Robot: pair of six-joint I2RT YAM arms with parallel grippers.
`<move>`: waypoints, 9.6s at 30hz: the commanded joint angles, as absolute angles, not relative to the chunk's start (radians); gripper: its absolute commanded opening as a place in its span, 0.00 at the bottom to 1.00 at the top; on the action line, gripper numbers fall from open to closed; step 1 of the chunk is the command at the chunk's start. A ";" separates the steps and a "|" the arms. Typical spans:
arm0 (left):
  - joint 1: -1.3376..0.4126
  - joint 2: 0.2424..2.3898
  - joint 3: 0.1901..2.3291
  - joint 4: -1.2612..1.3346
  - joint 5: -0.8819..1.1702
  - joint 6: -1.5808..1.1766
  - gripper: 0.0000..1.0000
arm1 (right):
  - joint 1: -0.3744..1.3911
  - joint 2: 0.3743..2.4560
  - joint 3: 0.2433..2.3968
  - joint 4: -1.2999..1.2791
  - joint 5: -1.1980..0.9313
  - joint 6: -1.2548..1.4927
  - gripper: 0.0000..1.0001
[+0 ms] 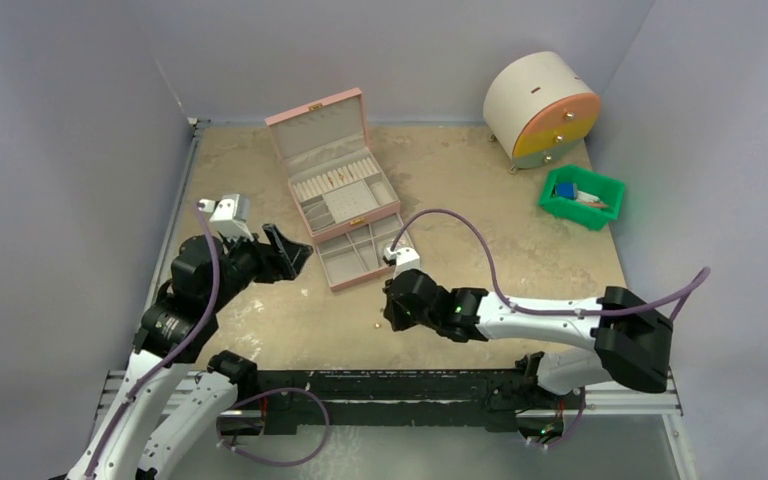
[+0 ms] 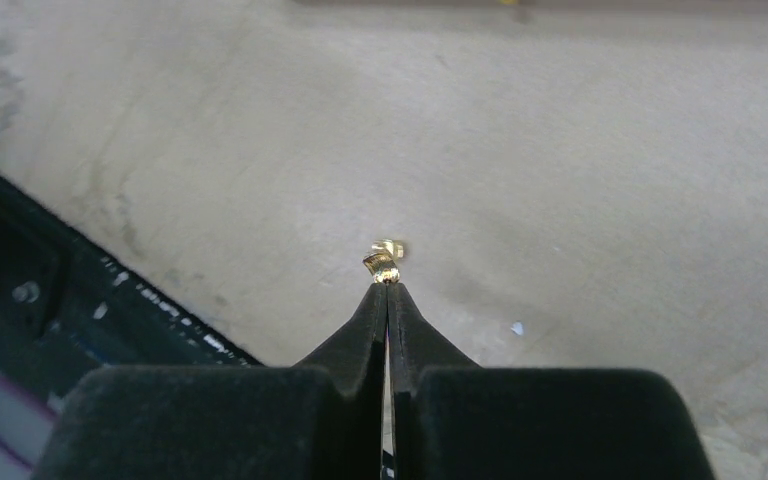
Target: Organize the mixed jewelry
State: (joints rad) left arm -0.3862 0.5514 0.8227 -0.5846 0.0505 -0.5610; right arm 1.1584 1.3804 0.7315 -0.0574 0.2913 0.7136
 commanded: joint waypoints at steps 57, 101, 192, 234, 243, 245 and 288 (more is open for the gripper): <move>-0.557 0.620 0.603 0.072 0.630 -0.882 0.40 | 0.856 1.257 0.569 1.149 -0.756 1.179 0.00; -0.556 0.579 0.664 -0.100 0.680 -0.781 0.36 | 0.841 1.297 0.591 1.165 -0.680 1.234 0.00; -0.554 1.991 1.897 -0.985 -0.314 -0.325 0.00 | 0.727 0.821 0.633 -0.131 -0.159 0.549 0.47; -0.509 2.133 1.958 -0.953 -0.240 -0.308 0.00 | 0.727 0.865 0.637 -0.111 -0.179 0.546 0.47; -0.508 2.147 1.947 -0.953 -0.244 -0.309 0.00 | 0.727 0.864 0.635 -0.112 -0.178 0.546 0.47; -0.508 2.151 1.948 -0.953 -0.244 -0.310 0.00 | 0.728 0.863 0.635 -0.112 -0.178 0.546 0.47; -0.506 2.125 1.930 -0.951 -0.293 -0.313 0.00 | 0.727 0.859 0.633 -0.114 -0.172 0.549 0.47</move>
State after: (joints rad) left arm -0.5121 2.1426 1.9457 -0.9722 -0.2539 -0.3214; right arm 0.7273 0.8692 0.5964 -0.1368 -0.1741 0.5568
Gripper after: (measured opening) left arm 0.043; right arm 0.473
